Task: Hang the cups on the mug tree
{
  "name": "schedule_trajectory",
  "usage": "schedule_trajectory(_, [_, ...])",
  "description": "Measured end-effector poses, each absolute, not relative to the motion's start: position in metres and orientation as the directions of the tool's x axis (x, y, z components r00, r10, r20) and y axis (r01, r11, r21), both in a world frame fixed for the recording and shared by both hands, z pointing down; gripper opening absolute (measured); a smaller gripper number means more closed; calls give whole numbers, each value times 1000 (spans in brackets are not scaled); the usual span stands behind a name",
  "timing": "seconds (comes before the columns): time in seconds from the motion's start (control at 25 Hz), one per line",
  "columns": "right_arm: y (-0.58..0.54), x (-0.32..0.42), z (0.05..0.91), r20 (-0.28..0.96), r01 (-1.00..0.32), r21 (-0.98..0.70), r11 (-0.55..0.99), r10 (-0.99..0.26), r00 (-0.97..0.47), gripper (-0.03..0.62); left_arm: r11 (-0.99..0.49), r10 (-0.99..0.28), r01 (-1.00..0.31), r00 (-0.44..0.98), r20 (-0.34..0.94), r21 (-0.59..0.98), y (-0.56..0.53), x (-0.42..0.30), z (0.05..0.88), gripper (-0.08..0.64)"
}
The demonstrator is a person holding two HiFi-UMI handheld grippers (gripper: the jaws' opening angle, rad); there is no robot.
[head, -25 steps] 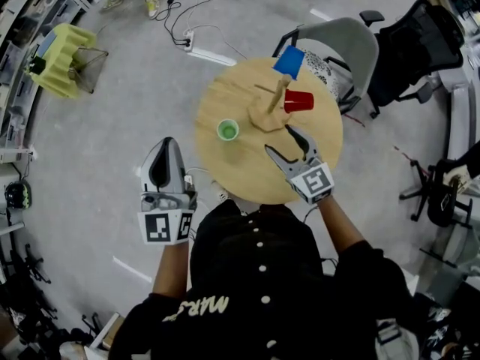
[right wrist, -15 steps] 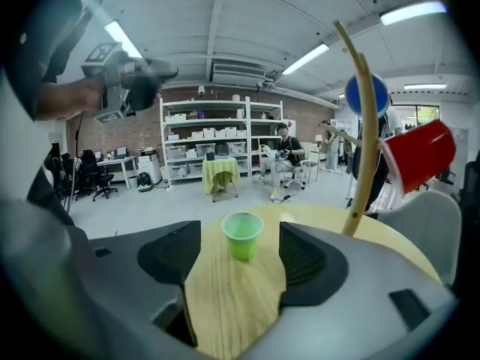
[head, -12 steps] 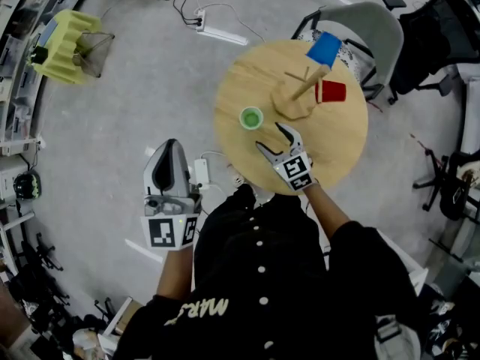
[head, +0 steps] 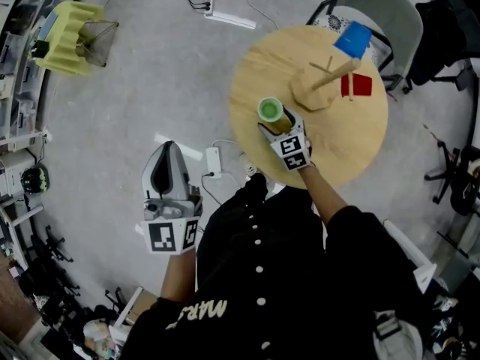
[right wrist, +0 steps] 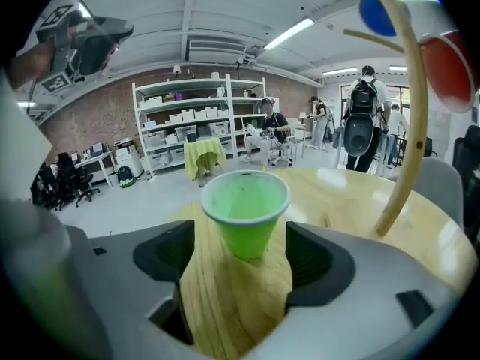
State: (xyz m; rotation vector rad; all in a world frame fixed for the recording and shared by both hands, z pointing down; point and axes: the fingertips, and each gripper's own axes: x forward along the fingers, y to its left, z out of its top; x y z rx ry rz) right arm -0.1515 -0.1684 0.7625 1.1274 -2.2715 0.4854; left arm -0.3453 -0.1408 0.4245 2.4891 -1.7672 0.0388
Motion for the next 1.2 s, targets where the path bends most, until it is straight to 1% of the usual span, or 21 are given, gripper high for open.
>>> schedule_trajectory(0.12, [-176, -157, 776, 636, -826, -56, 560, -618, -462, 371, -321, -942, -946, 324, 82, 52, -143, -356, 428, -6])
schedule_trajectory(0.24, [-182, -155, 781, 648, -857, -8, 515, -650, -396, 370, -317, -943, -947, 320, 85, 47, -144, -366, 429, -6])
schedule_trajectory(0.32, [-185, -153, 781, 647, -874, 33, 485, -677, -351, 337, -317, -944, -947, 320, 87, 44, -144, -372, 429, -6])
schedule_trajectory(0.4, [-187, -154, 778, 640, -880, 53, 473, -692, -333, 264, -319, -943, -947, 322, 87, 44, -145, -375, 429, -6])
schedule_trajectory(0.56, [-191, -154, 762, 617, -894, 15, 448, -708, -344, 258, -344, -935, -938, 347, 74, 47, -149, -367, 426, -6])
schedule_trajectory(0.68, [-194, -153, 745, 594, -912, -58, 407, -720, -359, 255, -368, -927, -928, 371, 54, 54, -152, -358, 418, -6])
schedule_trajectory(0.84, [-214, -150, 704, 517, -919, -242, 313, -760, -394, 255, -405, -913, -912, 407, 25, 60, -155, -343, 407, -6])
schedule_trajectory(0.96, [-234, -149, 670, 442, -892, -373, 256, -796, -414, 255, -433, -901, -899, 434, 6, 60, -156, -331, 399, -6])
schedule_trajectory(1.08, [-253, -139, 641, 376, -861, -465, 206, -835, -403, 255, -456, -890, -888, 456, -12, 59, -155, -318, 391, -6])
schedule_trajectory(1.2, [-267, -128, 618, 307, -803, -574, 157, -868, -390, 255, -472, -882, -880, 471, -26, 55, -154, -310, 383, -6])
